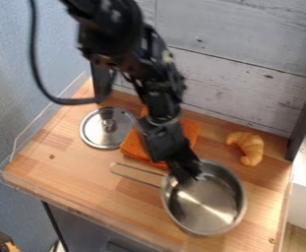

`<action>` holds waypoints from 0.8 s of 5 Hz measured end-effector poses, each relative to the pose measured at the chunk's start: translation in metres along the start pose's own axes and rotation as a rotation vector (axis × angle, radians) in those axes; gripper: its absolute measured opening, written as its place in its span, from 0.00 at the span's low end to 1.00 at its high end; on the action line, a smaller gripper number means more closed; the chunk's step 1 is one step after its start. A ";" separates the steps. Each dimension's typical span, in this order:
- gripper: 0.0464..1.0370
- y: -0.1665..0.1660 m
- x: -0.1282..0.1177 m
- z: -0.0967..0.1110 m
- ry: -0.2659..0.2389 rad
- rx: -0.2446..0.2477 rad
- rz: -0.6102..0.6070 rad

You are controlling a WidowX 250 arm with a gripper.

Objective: Move the pot to the lower right side

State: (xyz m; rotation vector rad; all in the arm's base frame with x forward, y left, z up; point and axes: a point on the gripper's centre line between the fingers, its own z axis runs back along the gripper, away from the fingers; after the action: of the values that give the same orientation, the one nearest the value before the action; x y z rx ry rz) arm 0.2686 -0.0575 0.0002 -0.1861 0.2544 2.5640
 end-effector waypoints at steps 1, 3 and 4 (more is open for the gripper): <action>0.04 0.013 -0.008 -0.015 -0.016 0.013 -0.027; 0.04 0.015 -0.015 -0.036 -0.042 0.022 -0.039; 0.06 0.014 -0.018 -0.040 -0.042 0.026 -0.042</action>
State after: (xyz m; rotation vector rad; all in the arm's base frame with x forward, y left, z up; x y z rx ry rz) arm 0.2799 -0.0870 -0.0338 -0.1260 0.2647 2.5184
